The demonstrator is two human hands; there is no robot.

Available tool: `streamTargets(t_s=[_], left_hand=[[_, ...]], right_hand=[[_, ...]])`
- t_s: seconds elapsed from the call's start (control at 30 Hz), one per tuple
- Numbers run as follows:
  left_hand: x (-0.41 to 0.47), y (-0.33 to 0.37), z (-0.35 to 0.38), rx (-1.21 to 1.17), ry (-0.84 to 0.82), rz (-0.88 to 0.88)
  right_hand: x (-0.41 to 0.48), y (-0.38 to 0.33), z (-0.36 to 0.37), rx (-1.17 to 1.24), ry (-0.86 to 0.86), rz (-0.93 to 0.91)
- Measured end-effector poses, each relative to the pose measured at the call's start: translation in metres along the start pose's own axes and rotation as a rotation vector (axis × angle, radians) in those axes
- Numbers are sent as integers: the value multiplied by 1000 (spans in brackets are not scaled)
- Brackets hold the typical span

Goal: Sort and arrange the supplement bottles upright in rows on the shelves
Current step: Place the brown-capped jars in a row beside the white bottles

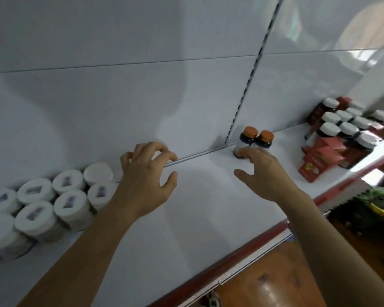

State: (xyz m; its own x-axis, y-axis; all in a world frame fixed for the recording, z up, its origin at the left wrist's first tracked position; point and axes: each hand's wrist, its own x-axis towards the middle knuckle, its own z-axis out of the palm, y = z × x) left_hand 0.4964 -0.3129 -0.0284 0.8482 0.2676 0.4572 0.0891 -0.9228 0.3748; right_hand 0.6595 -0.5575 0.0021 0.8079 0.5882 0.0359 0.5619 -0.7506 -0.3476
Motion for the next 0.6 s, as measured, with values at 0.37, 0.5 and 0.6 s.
streamTargets(t_s=[0.37,0.5,0.6], left_hand=[[73,96,117,-178,-155,-25],[105,142,152,-300,-47,-43],[128,173,172,-238,75,-72]], right_hand=[[-7,137,-27,207,204,52],[2,179,-46,213,371,52],[15,214,-66,236,483,154]])
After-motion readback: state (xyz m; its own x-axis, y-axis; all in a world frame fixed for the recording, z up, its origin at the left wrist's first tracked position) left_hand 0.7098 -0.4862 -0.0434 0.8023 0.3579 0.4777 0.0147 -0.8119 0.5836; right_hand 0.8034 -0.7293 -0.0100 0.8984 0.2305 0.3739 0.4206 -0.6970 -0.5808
